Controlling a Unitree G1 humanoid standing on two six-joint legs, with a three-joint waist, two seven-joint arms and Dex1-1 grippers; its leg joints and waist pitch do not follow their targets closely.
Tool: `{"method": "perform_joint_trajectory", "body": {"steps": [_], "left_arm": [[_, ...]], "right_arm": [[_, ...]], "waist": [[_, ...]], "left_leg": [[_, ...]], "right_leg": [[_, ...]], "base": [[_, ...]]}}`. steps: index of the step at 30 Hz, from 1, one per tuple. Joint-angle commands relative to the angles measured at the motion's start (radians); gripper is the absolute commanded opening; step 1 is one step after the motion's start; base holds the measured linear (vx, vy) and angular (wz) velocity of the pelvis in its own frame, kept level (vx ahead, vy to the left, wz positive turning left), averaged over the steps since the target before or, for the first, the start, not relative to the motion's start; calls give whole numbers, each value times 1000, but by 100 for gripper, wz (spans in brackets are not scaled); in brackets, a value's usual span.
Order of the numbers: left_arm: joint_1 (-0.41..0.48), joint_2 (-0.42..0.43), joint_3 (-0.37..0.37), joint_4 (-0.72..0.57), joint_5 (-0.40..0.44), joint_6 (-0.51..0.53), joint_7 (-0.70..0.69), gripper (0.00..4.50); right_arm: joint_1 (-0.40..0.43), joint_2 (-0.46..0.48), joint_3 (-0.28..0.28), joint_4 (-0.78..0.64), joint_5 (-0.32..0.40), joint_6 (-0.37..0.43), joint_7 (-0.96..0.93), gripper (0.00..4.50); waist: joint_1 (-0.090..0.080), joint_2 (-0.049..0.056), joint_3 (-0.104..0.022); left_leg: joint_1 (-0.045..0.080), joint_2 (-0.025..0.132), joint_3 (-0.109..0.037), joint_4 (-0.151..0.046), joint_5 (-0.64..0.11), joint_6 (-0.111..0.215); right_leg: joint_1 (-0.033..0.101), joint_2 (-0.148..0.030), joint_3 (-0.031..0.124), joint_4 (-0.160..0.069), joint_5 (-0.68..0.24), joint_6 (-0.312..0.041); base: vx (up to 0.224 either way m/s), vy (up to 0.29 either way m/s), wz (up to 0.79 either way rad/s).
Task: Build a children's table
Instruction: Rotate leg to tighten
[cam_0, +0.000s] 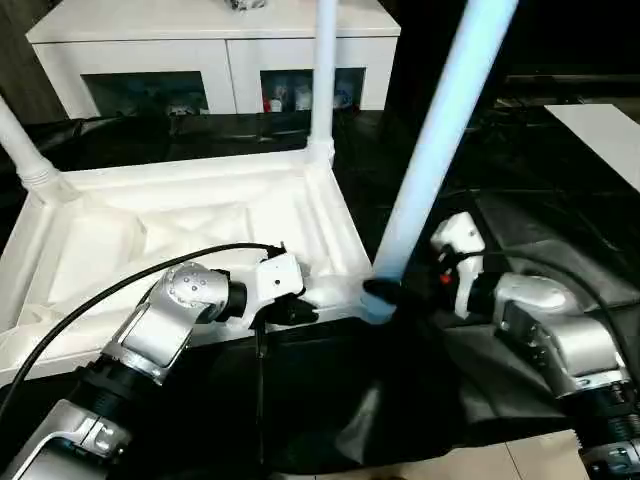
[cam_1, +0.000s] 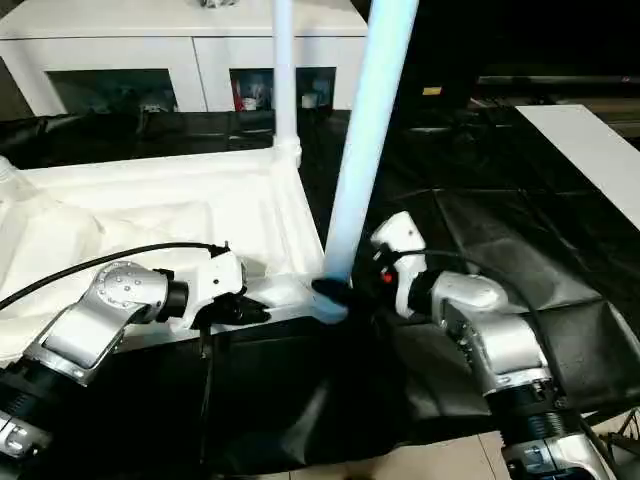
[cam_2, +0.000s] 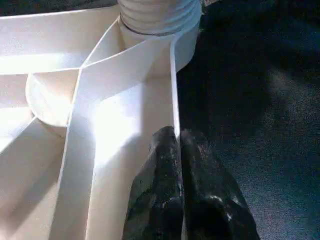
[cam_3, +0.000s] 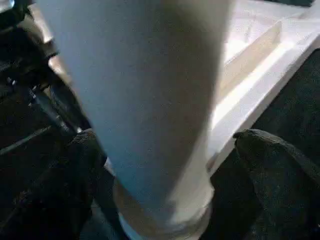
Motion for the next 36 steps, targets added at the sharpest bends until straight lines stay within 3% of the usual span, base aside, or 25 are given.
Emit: {"method": "perform_joint_trajectory", "body": {"steps": [1,6,16,25,27,29,30,34,36], "left_arm": [[7,8,-20,-28,-2,-21,-20,0],[11,9,-19,-29,-4,-20,-25,0],[10,10,-20,-26,-1,-27,-21,0],[12,6,-24,-19,-1,-25,-24,0],[18,-14,-24,-17,0,-1,2,0],[20,-33,-23,-15,3,18,27,0],[20,-44,-23,-13,5,28,42,0],[-3,-161,-29,45,53,89,203,0],[-35,-244,-22,101,76,140,313,0]], "right_arm": [[-6,-11,10,12,-8,8,18,432],[-14,-8,35,54,-38,-10,40,376],[-18,-9,34,71,-54,-24,51,292],[-5,19,19,84,-43,-30,52,273],[-15,69,-8,137,-64,-38,-60,273],[-26,106,-33,181,-78,-44,-150,272],[-33,127,-47,206,-83,-46,-198,272],[-87,271,-140,361,-103,-58,-542,272],[-124,342,-161,428,-110,-66,-679,272]], "waist": [[-3,1,-66],[-3,1,-67],[-2,1,-65],[-2,1,-69],[-4,2,-69],[-11,-1,-65],[-14,0,-63],[-40,2,-59],[-47,1,-59]], "left_leg": [[32,58,-24,-75,-203,13],[31,57,-24,-71,-186,27],[33,57,-25,-69,-222,15],[32,56,-24,-64,-185,30],[32,55,-23,-64,-187,29],[28,54,-27,-69,-224,6],[31,54,-26,-71,-246,-1],[31,52,-38,-76,-350,-59],[39,50,-38,-75,-379,-72]], "right_leg": [[38,-61,38,-47,-108,-251],[40,-59,36,-44,-101,-260],[38,-59,38,-47,-162,-252],[40,-57,36,-39,-104,-265],[37,-58,37,-40,-109,-269],[40,-60,36,-44,-178,-255],[34,-59,37,-49,-205,-251],[28,-61,34,-59,-364,-206],[19,-60,35,-67,-392,-195]], "base": [[0,0,0],[0,0,0],[0,0,0],[0,0,0],[0,0,0],[0,0,0],[0,0,0],[0,0,0],[0,0,0]]}}
